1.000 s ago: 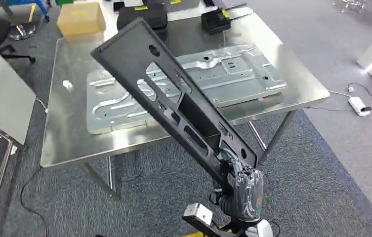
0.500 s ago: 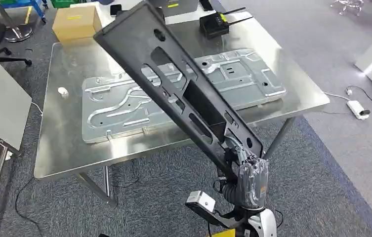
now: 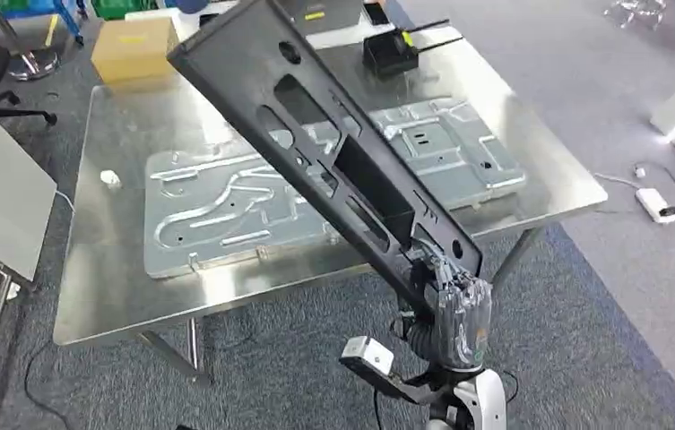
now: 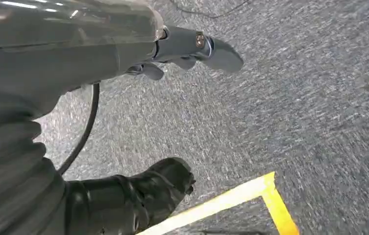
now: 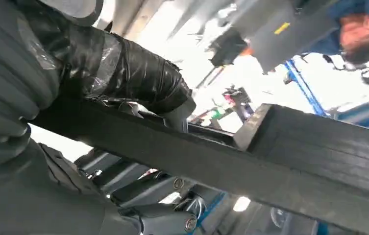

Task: Take the parts from the cabinet and place them on the table.

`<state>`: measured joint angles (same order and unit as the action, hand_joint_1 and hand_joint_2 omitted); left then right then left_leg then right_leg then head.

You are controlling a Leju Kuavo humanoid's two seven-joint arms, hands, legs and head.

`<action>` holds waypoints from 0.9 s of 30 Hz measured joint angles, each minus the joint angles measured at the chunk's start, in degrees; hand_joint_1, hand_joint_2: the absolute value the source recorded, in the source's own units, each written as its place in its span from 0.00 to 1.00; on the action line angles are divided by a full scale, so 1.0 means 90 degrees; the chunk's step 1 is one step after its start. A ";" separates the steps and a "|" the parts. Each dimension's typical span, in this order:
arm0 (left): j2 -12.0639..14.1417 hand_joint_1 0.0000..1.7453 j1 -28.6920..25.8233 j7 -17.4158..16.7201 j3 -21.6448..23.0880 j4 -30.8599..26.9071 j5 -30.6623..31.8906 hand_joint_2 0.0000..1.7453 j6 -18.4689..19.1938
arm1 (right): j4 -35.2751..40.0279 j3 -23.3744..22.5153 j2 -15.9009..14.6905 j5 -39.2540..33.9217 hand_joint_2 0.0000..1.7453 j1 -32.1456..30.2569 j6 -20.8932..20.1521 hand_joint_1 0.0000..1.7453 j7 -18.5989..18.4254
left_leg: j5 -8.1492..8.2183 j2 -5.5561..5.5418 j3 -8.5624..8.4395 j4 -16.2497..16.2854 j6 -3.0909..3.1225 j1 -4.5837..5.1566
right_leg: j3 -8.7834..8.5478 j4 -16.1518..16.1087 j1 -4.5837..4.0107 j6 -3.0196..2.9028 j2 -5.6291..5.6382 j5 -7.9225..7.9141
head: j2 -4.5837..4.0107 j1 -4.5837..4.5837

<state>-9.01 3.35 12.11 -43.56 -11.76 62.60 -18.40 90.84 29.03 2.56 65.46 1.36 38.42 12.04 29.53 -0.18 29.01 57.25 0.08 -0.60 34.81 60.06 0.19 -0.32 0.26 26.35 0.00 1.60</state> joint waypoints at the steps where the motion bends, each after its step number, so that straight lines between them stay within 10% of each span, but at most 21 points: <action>1: 0.0000 0.00 0.0015 0.0000 0.0000 -0.0005 0.0000 1.00 0.0000 | 0.0000 -0.0007 0.0005 0.0000 1.00 0.0005 0.0000 1.00 -0.0002 | 0.0038 0.0002 -0.0051 -0.0007 -0.0049 0.0007 | -0.0042 -0.0058 0.0043 -0.0046 0.0015 -0.0002 | 0.0000 0.0000; 3: 0.0002 0.00 0.0009 0.0000 0.0000 -0.0005 0.0022 1.00 0.0000 | 0.0000 -0.0007 0.0007 0.0002 1.00 0.0040 -0.0012 1.00 -0.0002 | 0.0273 0.0009 0.0116 0.0420 -0.0088 -0.0015 | -0.0140 -0.0112 0.0066 -0.0131 -0.0003 0.0021 | 0.0000 -0.0031; 6: -0.0002 0.00 -0.0002 -0.0002 0.0000 -0.0005 0.0039 1.00 0.0000 | -0.0010 -0.0007 0.0007 0.0005 1.00 0.0071 -0.0051 1.00 -0.0002 | 0.0829 0.0009 0.0996 0.1932 -0.0135 -0.0022 | -0.0191 -0.0111 0.0037 -0.0203 -0.0026 0.0086 | 0.0000 -0.0029; 8: -0.0002 0.00 -0.0010 -0.0007 0.0000 -0.0005 0.0046 1.00 0.0002 | -0.0034 -0.0007 0.0007 0.0010 1.00 0.0070 -0.0054 1.00 -0.0002 | 0.0544 0.0009 0.1195 0.2004 -0.0122 -0.0021 | -0.0263 -0.0110 0.0018 -0.0205 -0.0002 0.0137 | 0.0000 -0.0032; 11: 0.0007 0.00 -0.0019 -0.0010 -0.0002 -0.0005 0.0046 1.00 0.0000 | -0.0039 -0.0007 0.0007 0.0012 1.00 0.0099 -0.0056 1.00 -0.0007 | -0.0515 0.0008 0.0648 0.0460 0.0004 0.0008 | -0.0428 -0.0111 -0.0002 -0.0179 0.0018 0.0248 | 0.0000 -0.0032; 18: 0.0015 0.00 -0.0024 -0.0010 -0.0002 -0.0005 0.0058 1.00 0.0005 | -0.0068 -0.0010 0.0010 0.0017 1.00 0.0194 -0.0053 1.00 -0.0019 | -0.0421 0.0004 0.0385 -0.0022 0.0187 0.0000 | -0.0364 0.0093 -0.0003 0.0078 -0.0009 0.0432 | 0.0000 -0.0014; 22: 0.0015 0.00 -0.0001 -0.0010 -0.0002 -0.0005 0.0061 1.00 0.0005 | -0.0097 -0.0015 0.0002 0.0017 1.00 0.0218 -0.0056 1.00 -0.0019 | -0.0330 0.0011 0.0311 -0.0013 0.0240 -0.0002 | 0.0667 0.1758 0.0072 0.0161 -0.0008 0.0996 | 0.0000 -0.0012; 24: 0.0015 0.00 -0.0022 -0.0010 -0.0002 -0.0005 0.0061 1.00 0.0010 | -0.0124 -0.0015 0.0002 0.0017 1.00 0.0219 -0.0056 1.00 -0.0019 | -0.0253 0.0003 0.0211 -0.0008 0.0208 -0.0018 | 0.0645 0.1427 0.0113 0.0187 -0.0013 0.0541 | 0.0000 -0.0015; 26: 0.0000 0.00 -0.0027 -0.0010 -0.0002 -0.0005 0.0061 1.00 0.0007 | -0.0124 -0.0015 0.0002 0.0017 1.00 0.0230 -0.0056 1.00 -0.0019 | -0.0140 -0.0005 0.0085 0.0022 0.0138 -0.0036 | 0.0208 0.0325 0.0142 0.0189 -0.0033 -0.0188 | 0.0000 -0.0015; 27: 0.0000 0.00 -0.0030 -0.0010 -0.0002 -0.0005 0.0063 1.00 0.0007 | -0.0133 -0.0017 0.0002 0.0017 1.00 0.0242 -0.0061 1.00 -0.0019 | -0.0089 -0.0009 0.0102 0.0027 0.0085 -0.0029 | 0.0115 0.0155 0.0128 0.0174 -0.0041 -0.0104 | 0.0000 -0.0012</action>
<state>-9.00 3.08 12.02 -43.58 -11.80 63.17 -18.34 89.64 28.87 2.58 65.61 3.54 37.88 11.87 28.73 -0.27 29.93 57.49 0.84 -0.85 35.84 61.46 1.34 1.25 -0.11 25.41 0.00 1.48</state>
